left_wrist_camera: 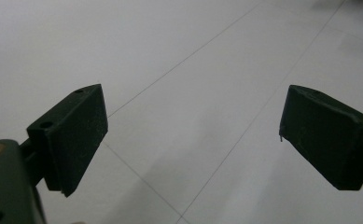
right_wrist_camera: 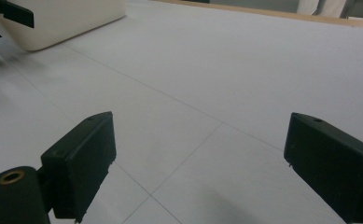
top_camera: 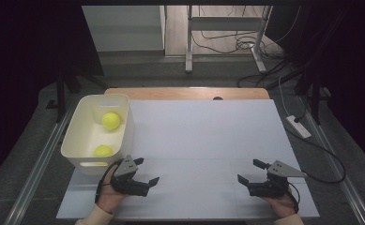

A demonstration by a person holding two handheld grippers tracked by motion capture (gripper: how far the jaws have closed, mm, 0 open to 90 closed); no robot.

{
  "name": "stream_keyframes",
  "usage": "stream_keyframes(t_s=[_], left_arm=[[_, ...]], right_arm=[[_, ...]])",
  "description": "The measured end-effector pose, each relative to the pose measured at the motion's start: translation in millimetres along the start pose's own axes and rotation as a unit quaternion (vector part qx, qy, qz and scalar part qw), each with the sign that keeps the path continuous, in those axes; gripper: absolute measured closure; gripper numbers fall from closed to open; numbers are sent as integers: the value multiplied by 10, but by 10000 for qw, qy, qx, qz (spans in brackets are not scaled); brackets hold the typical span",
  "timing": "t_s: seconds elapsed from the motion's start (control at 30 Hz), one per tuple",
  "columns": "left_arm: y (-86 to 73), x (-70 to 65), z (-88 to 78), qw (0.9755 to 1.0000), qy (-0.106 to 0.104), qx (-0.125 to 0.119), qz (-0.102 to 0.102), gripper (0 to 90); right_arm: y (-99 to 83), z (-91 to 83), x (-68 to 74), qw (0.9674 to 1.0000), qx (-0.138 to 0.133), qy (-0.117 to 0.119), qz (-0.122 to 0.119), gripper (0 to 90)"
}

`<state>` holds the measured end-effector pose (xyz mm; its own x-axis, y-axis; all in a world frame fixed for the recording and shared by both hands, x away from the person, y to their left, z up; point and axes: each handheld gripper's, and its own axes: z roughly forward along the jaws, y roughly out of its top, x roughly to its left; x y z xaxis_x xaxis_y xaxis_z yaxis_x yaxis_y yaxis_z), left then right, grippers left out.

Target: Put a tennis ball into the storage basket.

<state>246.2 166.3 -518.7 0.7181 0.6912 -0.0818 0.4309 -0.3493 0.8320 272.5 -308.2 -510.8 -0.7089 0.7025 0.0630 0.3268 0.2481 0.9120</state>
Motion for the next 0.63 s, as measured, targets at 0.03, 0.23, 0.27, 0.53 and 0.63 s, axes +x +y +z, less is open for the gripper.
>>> stream_keyframes(t_s=[0.03, 0.23, 0.27, 0.53, 0.63], left_arm=[[-14, -2, -3, 10000, 15, 5, 8, 89], [-43, -5, -9, 10000, 26, 48, 30, 89], [-40, -8, -10, 10000, 23, 32, 26, 89], [-40, -26, 8, 10000, -7, 30, 18, 87], [-29, -41, 13, 10000, -3, 20, 22, 87]], right_arm=[[-1, 3, 3, 10000, 26, 9, -12, 92], [-11, 4, 1, 10000, 37, 19, -34, 92], [-12, 3, -2, 10000, 35, 19, -32, 92], [-13, 8, 5, 10000, 51, 63, -48, 92], [-16, 12, 2, 9999, 68, 77, -62, 92]])
